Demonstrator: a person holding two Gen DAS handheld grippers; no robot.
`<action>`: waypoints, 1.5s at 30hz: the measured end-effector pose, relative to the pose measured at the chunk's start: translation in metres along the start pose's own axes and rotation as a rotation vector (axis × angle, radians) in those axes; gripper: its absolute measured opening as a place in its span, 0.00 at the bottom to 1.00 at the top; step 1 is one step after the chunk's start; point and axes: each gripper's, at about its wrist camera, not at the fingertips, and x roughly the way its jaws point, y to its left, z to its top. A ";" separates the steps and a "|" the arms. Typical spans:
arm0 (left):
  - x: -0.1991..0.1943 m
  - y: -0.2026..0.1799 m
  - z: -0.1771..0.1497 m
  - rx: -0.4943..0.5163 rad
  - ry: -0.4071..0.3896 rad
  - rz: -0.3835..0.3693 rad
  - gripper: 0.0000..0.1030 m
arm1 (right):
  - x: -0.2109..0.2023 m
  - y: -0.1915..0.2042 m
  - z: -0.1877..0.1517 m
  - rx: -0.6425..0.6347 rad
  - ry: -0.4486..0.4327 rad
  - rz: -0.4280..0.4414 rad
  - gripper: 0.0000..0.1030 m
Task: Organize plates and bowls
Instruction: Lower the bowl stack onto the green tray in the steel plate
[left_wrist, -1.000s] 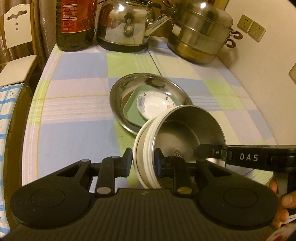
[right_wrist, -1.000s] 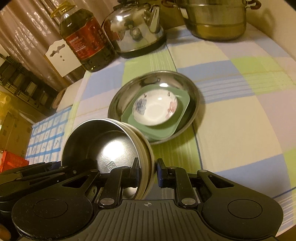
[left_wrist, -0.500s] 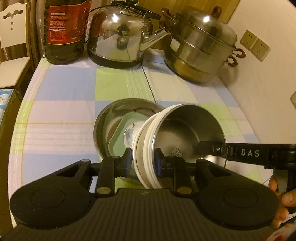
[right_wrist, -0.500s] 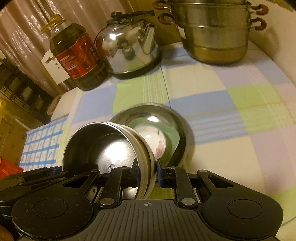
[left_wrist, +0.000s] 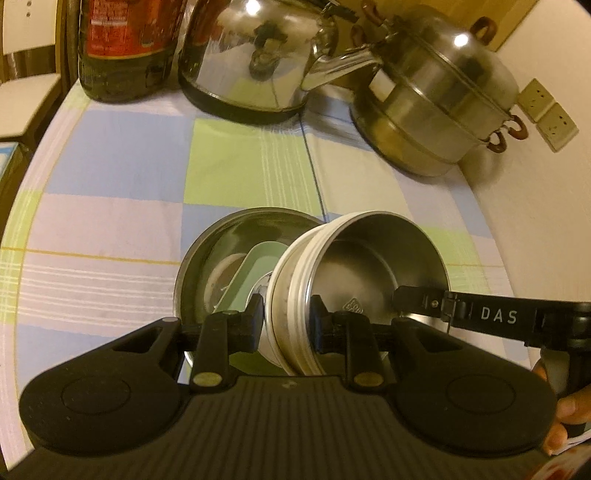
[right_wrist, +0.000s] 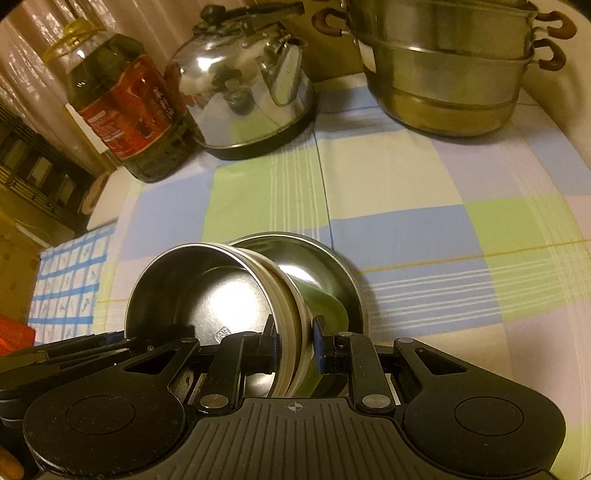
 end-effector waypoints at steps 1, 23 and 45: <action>0.003 0.001 0.001 -0.005 0.005 0.001 0.22 | 0.004 -0.001 0.002 0.001 0.009 -0.001 0.18; 0.038 0.018 0.009 -0.060 0.089 0.033 0.21 | 0.048 -0.010 0.015 0.030 0.115 -0.006 0.18; 0.045 0.016 0.012 -0.060 0.091 0.026 0.24 | 0.058 -0.025 0.017 0.087 0.141 0.012 0.18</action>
